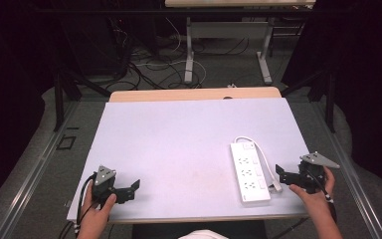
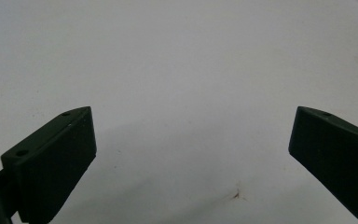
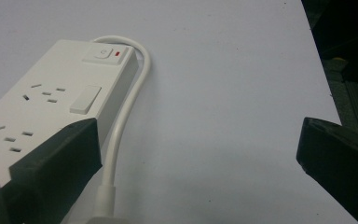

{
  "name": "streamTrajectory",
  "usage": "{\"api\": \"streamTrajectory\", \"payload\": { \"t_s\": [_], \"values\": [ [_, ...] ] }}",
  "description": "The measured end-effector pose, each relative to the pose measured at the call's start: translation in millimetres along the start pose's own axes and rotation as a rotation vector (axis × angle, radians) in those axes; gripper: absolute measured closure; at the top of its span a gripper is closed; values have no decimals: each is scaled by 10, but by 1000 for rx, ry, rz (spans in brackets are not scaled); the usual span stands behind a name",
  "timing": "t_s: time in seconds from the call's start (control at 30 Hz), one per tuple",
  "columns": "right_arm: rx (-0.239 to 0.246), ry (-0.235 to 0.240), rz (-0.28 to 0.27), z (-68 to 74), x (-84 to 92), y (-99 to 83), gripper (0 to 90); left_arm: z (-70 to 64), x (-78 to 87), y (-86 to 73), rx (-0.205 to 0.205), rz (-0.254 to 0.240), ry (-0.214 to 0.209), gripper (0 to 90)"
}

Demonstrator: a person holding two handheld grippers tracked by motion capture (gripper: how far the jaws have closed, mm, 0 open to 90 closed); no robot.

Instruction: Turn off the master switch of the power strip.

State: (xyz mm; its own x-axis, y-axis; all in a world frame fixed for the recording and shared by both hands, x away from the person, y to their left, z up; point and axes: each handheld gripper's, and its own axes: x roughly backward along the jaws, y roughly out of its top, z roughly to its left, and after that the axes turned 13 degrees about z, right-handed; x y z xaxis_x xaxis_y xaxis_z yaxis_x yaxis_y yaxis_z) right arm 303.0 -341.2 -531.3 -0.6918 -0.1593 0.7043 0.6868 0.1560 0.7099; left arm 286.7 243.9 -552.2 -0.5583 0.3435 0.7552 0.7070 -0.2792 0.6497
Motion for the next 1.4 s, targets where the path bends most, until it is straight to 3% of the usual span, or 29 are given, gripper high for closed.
{"api": "streamTrajectory", "payload": {
  "t_s": [0.2, 0.3, 0.37, 0.4, 0.47, 0.67, 0.7, 0.77, 1.0, 1.07, 1.1, 1.23, 1.4],
  "values": [
    [-14, 0, -33, 27, -2, 23, 0, -15, 1, 3, -1, -5, -4, 8],
    [-20, 33, -8, 45, 23, 29, 0, -16, -8, 4, 3, -7, -7, 9],
    [-12, 26, -27, 60, -4, 29, 0, -12, -9, 4, 4, -9, -9, 9],
    [-9, 32, 24, 66, 33, 34, 0, -11, -6, 4, 7, -7, -11, 9],
    [-5, 34, -5, 84, 6, 33, 0, -7, -2, 3, 11, -12, -12, 9],
    [11, 51, 9, 150, 20, 50, 5, 11, 11, -1, 24, -19, -12, 11],
    [19, 43, -19, 159, -2, 52, 8, 13, 14, -1, 24, -20, -12, 11],
    [16, 60, 10, 174, 23, 58, 12, 15, 15, -1, 25, -25, -12, 11],
    [51, 54, 19, 236, 38, 89, 67, 14, 14, -1, 26, -26, -14, 12],
    [42, 60, 17, 260, 42, 97, 68, 15, 15, -1, 26, -25, -13, 13],
    [63, 61, 16, 253, 38, 103, 76, 15, 13, -1, 27, -28, -14, 12],
    [59, 52, 23, 286, 52, 111, 150, 9, 13, -1, 29, -26, -18, 14],
    [67, 61, 29, 317, 68, 127, 162, 3, 18, -1, 33, -29, -18, 14]
  ]
}}
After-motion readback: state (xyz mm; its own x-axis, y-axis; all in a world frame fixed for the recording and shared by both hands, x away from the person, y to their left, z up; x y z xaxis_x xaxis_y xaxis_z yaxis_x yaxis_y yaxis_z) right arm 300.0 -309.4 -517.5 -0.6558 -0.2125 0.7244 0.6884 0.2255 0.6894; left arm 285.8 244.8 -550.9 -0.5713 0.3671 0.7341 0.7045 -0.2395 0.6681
